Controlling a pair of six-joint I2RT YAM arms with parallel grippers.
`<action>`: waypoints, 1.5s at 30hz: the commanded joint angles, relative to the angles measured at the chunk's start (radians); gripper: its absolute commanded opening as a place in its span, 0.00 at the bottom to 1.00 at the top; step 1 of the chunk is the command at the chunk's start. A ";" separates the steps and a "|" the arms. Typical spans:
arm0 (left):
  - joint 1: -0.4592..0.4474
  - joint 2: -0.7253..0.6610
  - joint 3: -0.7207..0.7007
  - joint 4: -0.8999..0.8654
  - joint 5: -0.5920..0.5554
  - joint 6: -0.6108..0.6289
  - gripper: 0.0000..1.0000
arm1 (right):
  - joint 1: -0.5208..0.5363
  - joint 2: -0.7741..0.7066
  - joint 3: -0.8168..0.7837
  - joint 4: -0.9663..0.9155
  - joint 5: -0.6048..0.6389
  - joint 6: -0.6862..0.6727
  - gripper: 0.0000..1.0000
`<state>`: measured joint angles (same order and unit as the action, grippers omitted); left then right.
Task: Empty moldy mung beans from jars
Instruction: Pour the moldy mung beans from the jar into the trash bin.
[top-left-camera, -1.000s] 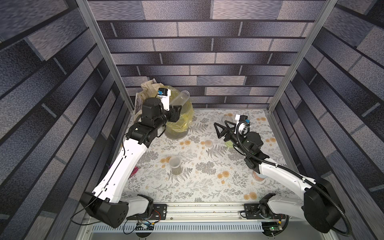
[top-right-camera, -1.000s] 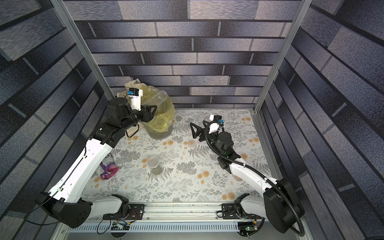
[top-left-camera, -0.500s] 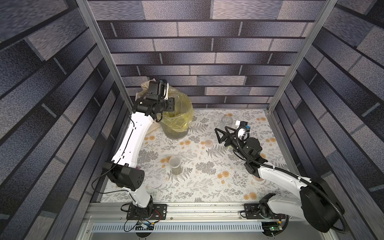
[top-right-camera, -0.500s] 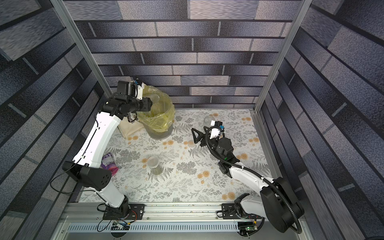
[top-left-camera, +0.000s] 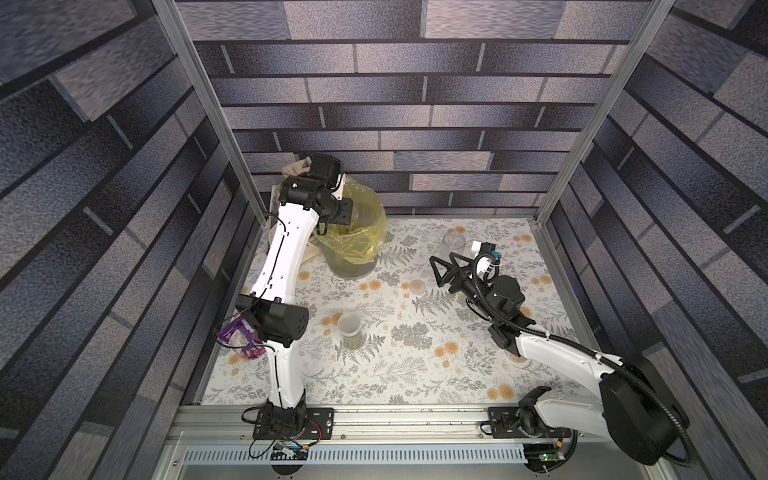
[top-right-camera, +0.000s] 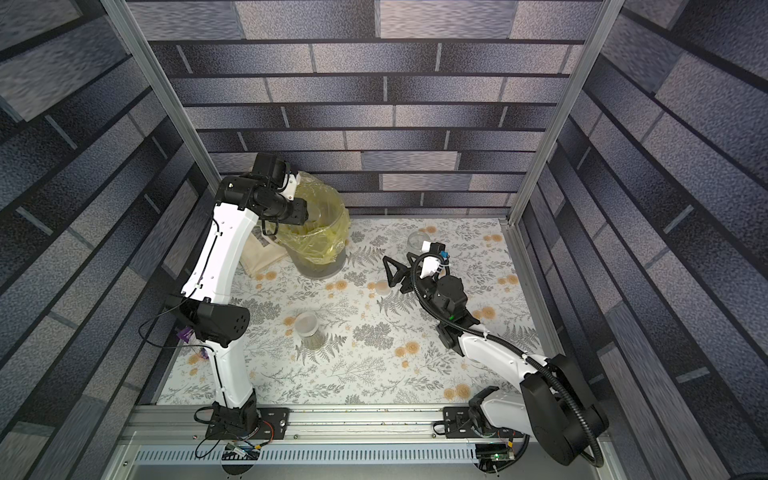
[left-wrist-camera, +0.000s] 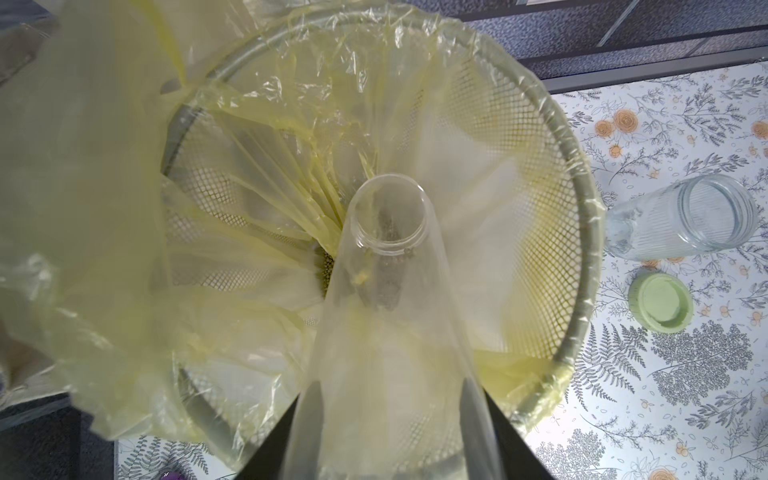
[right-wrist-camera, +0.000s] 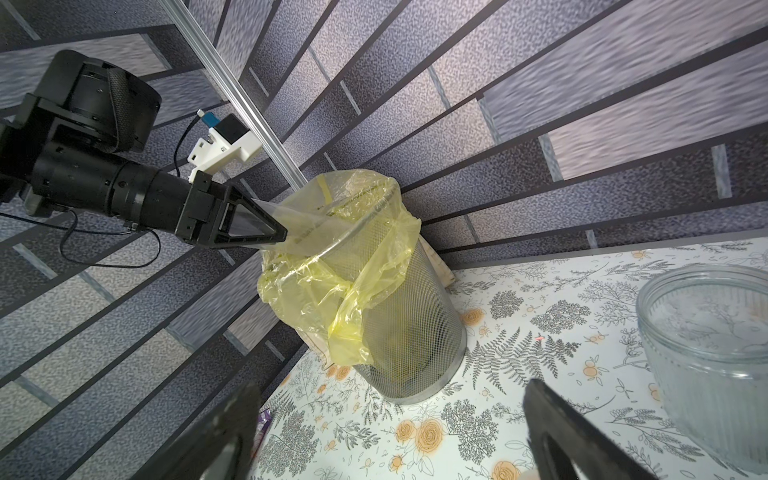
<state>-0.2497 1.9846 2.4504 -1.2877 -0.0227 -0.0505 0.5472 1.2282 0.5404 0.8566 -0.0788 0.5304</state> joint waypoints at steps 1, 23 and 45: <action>-0.036 -0.080 0.022 -0.045 -0.110 0.049 0.53 | -0.004 -0.025 0.000 -0.002 -0.007 0.018 1.00; -0.018 0.045 0.203 -0.179 -0.003 0.066 0.54 | -0.005 -0.003 0.059 -0.046 -0.034 0.060 1.00; 0.015 -0.130 -0.065 0.073 0.171 0.002 0.54 | -0.004 -0.003 0.088 -0.099 -0.056 0.060 1.00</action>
<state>-0.1417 1.9026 2.3795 -1.2469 0.1272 -0.0788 0.5472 1.2224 0.5884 0.7635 -0.1173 0.5865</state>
